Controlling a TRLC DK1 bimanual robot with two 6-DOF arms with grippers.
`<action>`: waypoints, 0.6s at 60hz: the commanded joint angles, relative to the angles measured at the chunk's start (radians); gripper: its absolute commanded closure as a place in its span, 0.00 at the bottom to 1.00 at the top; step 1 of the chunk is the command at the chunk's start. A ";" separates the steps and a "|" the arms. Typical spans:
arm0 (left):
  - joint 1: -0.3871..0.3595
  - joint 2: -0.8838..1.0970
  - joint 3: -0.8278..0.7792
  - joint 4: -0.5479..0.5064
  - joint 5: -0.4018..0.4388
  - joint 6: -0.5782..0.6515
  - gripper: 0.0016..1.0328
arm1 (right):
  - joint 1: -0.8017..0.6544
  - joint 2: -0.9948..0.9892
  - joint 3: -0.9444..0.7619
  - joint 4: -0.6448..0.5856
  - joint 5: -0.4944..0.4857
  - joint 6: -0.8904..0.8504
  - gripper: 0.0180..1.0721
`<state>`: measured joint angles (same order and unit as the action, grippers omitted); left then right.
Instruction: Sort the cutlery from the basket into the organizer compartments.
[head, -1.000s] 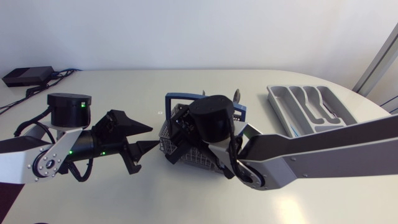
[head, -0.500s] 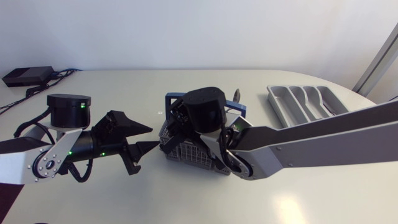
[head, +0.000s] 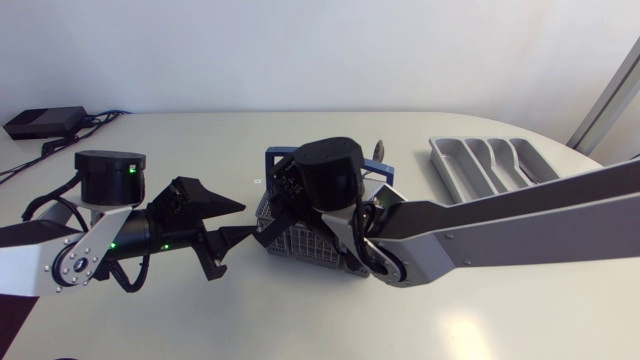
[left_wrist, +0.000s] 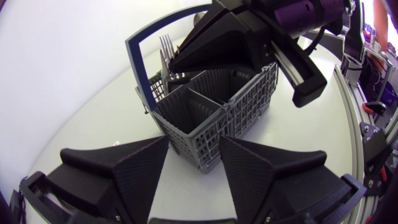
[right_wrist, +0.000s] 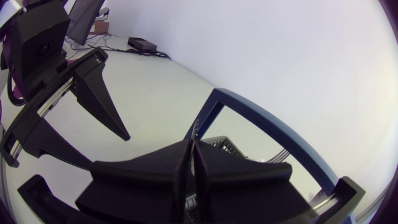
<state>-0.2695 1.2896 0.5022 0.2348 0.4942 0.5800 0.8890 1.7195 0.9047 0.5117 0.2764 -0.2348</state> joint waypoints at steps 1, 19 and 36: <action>-0.005 0.007 -0.025 0.014 0.014 0.018 0.45 | -0.004 -0.035 0.022 -0.027 0.018 -0.037 0.95; -0.017 0.001 -0.027 0.012 0.014 0.011 0.45 | 0.033 -0.156 0.045 -0.147 0.018 -0.031 0.95; -0.033 -0.016 -0.021 0.003 0.012 0.004 0.45 | 0.033 -0.242 0.125 -0.332 -0.105 0.046 0.95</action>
<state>-0.2924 1.2896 0.4999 0.2375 0.4942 0.5797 0.9157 1.5078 0.9871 0.2089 0.1925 -0.2264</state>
